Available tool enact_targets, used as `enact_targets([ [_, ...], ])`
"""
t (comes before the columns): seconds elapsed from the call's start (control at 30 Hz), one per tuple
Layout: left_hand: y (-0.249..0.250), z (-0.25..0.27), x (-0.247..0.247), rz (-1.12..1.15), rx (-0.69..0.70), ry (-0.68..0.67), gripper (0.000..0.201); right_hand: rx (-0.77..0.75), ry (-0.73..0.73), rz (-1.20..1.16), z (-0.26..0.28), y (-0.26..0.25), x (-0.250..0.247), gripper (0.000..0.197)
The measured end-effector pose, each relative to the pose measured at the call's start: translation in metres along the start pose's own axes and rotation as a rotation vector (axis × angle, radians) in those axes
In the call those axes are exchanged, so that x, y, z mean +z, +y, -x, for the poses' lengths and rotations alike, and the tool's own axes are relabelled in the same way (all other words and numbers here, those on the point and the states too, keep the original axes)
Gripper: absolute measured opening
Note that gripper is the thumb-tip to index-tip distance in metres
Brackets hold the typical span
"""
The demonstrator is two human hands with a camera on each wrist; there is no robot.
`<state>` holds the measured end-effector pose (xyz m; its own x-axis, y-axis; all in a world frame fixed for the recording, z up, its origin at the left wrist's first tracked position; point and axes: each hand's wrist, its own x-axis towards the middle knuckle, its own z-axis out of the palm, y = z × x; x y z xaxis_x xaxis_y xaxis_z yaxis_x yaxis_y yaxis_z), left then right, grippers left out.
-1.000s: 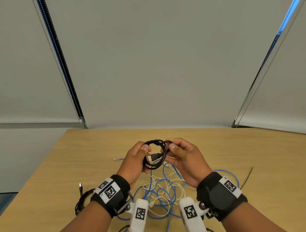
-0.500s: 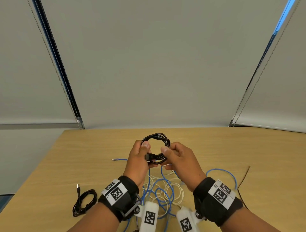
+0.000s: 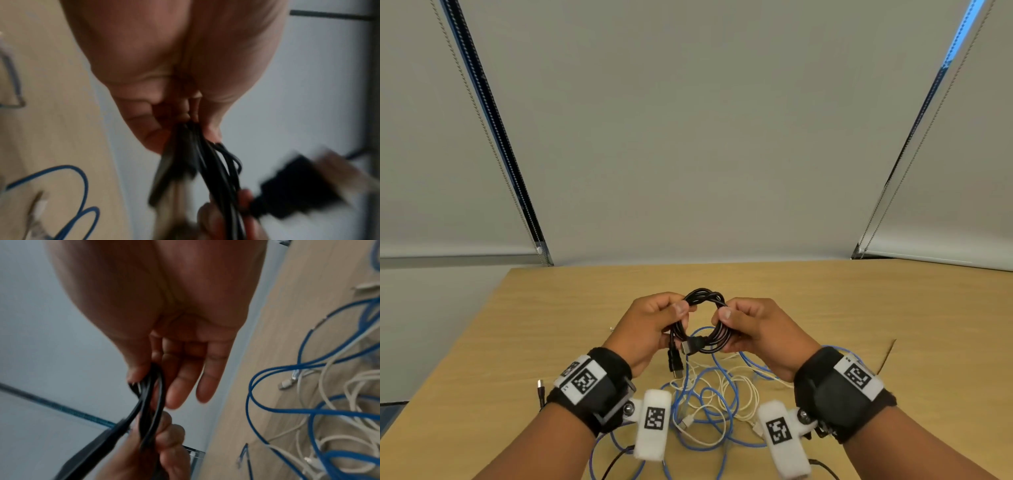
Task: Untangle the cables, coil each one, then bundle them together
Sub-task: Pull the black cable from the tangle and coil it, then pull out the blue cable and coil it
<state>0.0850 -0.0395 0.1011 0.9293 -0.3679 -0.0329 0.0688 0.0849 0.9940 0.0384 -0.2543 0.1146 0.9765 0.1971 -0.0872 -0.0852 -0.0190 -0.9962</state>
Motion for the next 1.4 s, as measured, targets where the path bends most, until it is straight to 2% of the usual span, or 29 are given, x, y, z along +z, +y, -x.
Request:
enact_targets([
  [0.07, -0.002, 0.005, -0.006, 0.203, -0.045, -0.111, 0.020, 0.030, -0.150, -0.159, 0.001, -0.001, -0.003, 0.020],
  [0.13, -0.001, 0.009, -0.011, 0.249, -0.080, -0.152, 0.026, 0.058, -0.187, -0.182, 0.000, 0.000, -0.002, 0.021],
  [0.17, 0.000, 0.009, -0.013, 0.189, -0.089, -0.131, 0.022, 0.065, -0.153, -0.124, -0.002, 0.001, 0.000, 0.019],
  [0.23, 0.001, 0.010, -0.019, -0.074, -0.091, -0.024, 0.018, 0.060, -0.008, 0.082, -0.007, 0.004, 0.008, 0.020],
  [0.33, 0.001, 0.012, -0.024, -0.522, -0.029, 0.150, 0.023, 0.009, 0.192, 0.496, -0.019, 0.007, 0.027, 0.034],
  [0.4, -0.001, 0.018, -0.032, -0.703, 0.010, 0.227, 0.026, -0.039, 0.211, 0.710, -0.026, 0.008, 0.045, 0.036],
  [0.43, -0.001, 0.020, -0.034, -0.747, 0.022, 0.232, 0.027, -0.048, 0.206, 0.744, -0.027, 0.007, 0.049, 0.035],
  [0.5, -0.002, 0.031, -0.053, -0.742, 0.007, 0.295, 0.024, -0.007, 0.101, 0.652, -0.033, 0.007, 0.066, 0.031],
  [0.57, -0.002, 0.034, -0.066, -0.694, -0.005, 0.343, 0.020, 0.039, 0.062, 0.503, -0.032, 0.007, 0.067, 0.023],
  [0.67, -0.006, 0.045, -0.102, -0.647, -0.031, 0.519, 0.018, 0.092, 0.033, 0.443, -0.036, 0.017, 0.076, 0.018],
  [0.73, -0.014, 0.055, -0.127, -0.645, -0.060, 0.630, 0.016, 0.155, -0.043, 0.462, -0.039, 0.029, 0.088, 0.016],
  [0.8, -0.027, 0.064, -0.146, -0.667, -0.098, 0.682, 0.015, 0.197, -0.136, 0.509, -0.039, 0.045, 0.104, 0.022],
  [0.9, -0.051, 0.075, -0.158, -0.715, -0.187, 0.685, 0.018, 0.144, -0.267, 0.693, -0.040, 0.065, 0.123, 0.039],
  [1.0, -0.074, 0.082, -0.161, -0.732, -0.283, 0.676, 0.022, 0.141, -0.358, 0.850, -0.045, 0.076, 0.138, 0.046],
  [1.07, -0.087, 0.085, -0.162, -0.730, -0.332, 0.646, 0.020, 0.147, -0.335, 0.840, -0.047, 0.079, 0.142, 0.042],
  [1.17, -0.096, 0.088, -0.164, -0.693, -0.395, 0.626, 0.015, 0.105, -0.168, 0.671, -0.047, 0.075, 0.141, 0.024],
  [1.27, -0.096, 0.087, -0.165, -0.722, -0.422, 0.631, 0.034, 0.083, -0.017, 0.514, -0.046, 0.066, 0.134, 0.013],
  [1.4, -0.084, 0.082, -0.151, -0.815, -0.347, 0.630, 0.060, 0.085, 0.026, 0.367, -0.041, 0.051, 0.124, 0.014],
])
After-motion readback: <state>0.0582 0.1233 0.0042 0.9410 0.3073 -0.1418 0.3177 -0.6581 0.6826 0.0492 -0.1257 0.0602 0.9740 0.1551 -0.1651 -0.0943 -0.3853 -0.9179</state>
